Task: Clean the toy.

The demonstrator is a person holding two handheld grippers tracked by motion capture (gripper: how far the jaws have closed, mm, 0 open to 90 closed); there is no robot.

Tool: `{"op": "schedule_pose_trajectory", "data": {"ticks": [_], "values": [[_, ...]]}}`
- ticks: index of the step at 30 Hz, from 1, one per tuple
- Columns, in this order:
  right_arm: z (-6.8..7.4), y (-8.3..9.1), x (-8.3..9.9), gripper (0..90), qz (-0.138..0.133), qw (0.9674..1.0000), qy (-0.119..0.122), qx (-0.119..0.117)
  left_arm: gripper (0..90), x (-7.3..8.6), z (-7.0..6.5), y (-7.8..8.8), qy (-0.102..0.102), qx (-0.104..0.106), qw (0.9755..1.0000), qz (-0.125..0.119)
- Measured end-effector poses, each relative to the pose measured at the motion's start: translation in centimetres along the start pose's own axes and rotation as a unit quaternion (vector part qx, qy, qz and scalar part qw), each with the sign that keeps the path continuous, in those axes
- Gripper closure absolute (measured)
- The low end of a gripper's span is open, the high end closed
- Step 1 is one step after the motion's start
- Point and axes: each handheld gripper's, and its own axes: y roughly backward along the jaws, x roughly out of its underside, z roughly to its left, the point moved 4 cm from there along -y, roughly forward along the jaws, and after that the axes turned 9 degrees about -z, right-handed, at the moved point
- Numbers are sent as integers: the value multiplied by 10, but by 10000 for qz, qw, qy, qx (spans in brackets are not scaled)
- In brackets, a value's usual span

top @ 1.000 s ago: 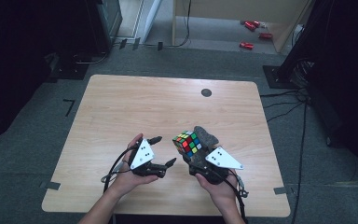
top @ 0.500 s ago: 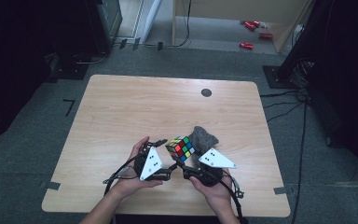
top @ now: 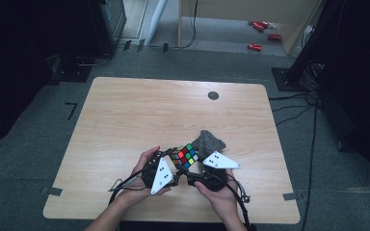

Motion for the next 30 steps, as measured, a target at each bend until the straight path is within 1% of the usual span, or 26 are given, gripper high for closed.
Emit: {"op": "schedule_pose_trajectory", "data": {"ticks": [1,3,4,5,6,7,8,11,12,13,15,16,17,19,20,21,24,25,26,28,30], "values": [[-1,0,0,345,9,10000,-31,-19,335,0,0,0,-11,-15,10000,-16],[-2,0,-1,343,-42,10000,-73,-38,340,0,1,0,92,12,10000,-20],[-2,0,-1,340,-62,10000,-61,-49,341,0,1,0,92,12,10000,-20],[-1,0,-1,333,-101,9999,-32,-50,342,0,2,0,136,27,9999,-17],[-2,1,-2,319,-133,9999,24,-51,344,1,3,1,284,91,9996,-1],[-2,2,-3,305,-164,9998,64,-51,344,2,3,1,320,94,9994,42],[-3,3,-5,299,-252,9996,96,-34,345,3,4,1,349,92,9993,64],[-8,10,-12,269,-482,9988,40,-51,347,6,8,2,494,87,9986,140],[-10,12,-14,283,-579,9983,35,5,347,7,9,2,561,102,9982,170],[-14,14,-15,278,-645,9979,30,80,347,8,11,3,612,99,9979,180],[-21,17,-16,273,-697,9974,-58,177,347,10,14,3,726,45,9971,222],[-25,18,-16,272,-717,9971,-55,256,347,11,15,3,817,46,9964,231],[-30,18,-15,272,-717,9967,-33,385,347,12,16,3,878,60,9958,243],[-40,19,-11,271,-670,9956,60,652,347,13,18,3,928,60,9953,280],[-47,19,-8,267,-613,9944,130,845,347,13,18,4,932,52,9952,290],[-51,19,-5,267,-551,9936,177,975,347,13,19,4,963,40,9949,293],[-68,17,7,319,-249,9888,342,1428,347,13,21,4,1101,37,9934,317],[-73,16,12,334,-122,9880,303,1506,347,14,22,4,1154,36,9927,340],[-78,15,17,339,15,9878,213,1545,347,14,23,4,1205,33,9920,366],[-84,13,25,342,253,9862,119,1634,347,15,26,5,1320,46,9905,391],[-88,9,32,335,524,9829,190,1754,347,15,27,5,1384,57,9896,399]]}}
